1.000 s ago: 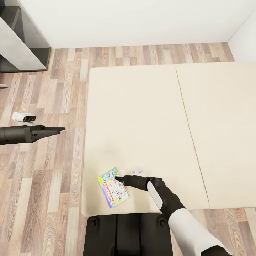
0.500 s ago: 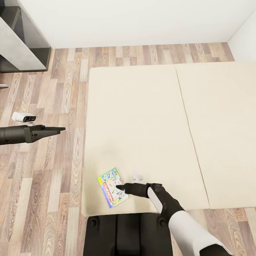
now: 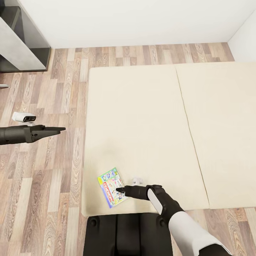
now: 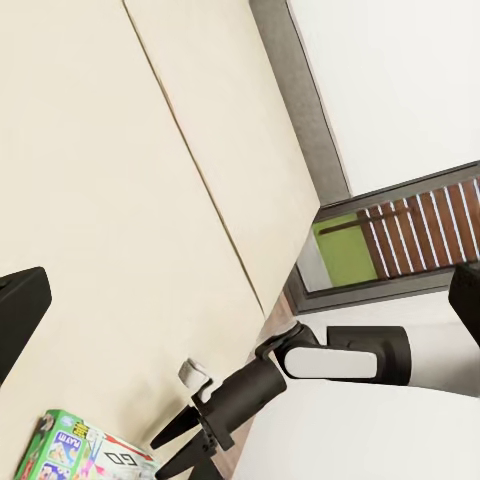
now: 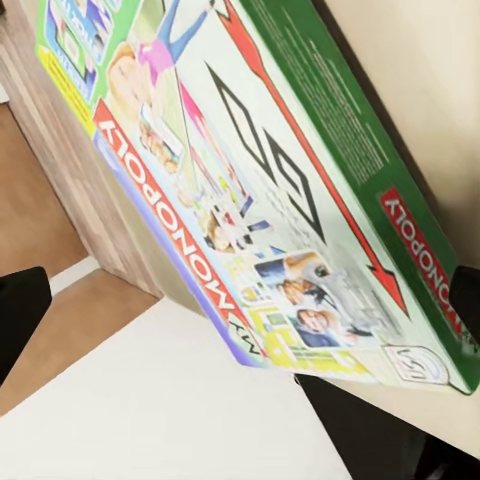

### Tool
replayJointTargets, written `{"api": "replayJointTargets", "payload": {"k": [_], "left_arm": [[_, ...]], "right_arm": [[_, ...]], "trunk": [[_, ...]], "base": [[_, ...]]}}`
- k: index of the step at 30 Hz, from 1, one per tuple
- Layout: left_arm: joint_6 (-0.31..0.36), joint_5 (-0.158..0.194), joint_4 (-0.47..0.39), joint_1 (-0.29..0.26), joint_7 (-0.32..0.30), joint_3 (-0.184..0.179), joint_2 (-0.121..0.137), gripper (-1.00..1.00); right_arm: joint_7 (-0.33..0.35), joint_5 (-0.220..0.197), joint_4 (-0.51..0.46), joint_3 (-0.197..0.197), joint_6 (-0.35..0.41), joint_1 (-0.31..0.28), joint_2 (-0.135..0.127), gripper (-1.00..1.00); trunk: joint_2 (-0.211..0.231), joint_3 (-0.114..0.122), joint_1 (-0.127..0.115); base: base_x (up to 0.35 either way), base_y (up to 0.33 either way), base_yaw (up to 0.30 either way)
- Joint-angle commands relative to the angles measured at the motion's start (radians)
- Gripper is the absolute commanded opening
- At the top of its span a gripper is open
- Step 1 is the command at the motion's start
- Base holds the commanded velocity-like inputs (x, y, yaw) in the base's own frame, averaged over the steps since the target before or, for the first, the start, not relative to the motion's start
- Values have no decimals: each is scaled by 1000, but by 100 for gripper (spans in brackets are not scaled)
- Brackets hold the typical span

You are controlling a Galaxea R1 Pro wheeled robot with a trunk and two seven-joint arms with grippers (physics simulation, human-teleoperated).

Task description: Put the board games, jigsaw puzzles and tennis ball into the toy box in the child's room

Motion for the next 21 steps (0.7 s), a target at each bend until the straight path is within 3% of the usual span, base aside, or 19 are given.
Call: {"api": "replayJointTargets", "payload": {"k": [1,21], "left_arm": [[11,0,0,0,-4,0,0,100],[11,0,0,0,-4,0,0,100]], "right_arm": [[-1,-4,-1,2,5,0,0,100],[7,-14,0,-2,7,0,7,100]], "trunk": [[-1,-1,1],[-1,-1,1]], "base": [[0,0,0],[0,0,0]]}}
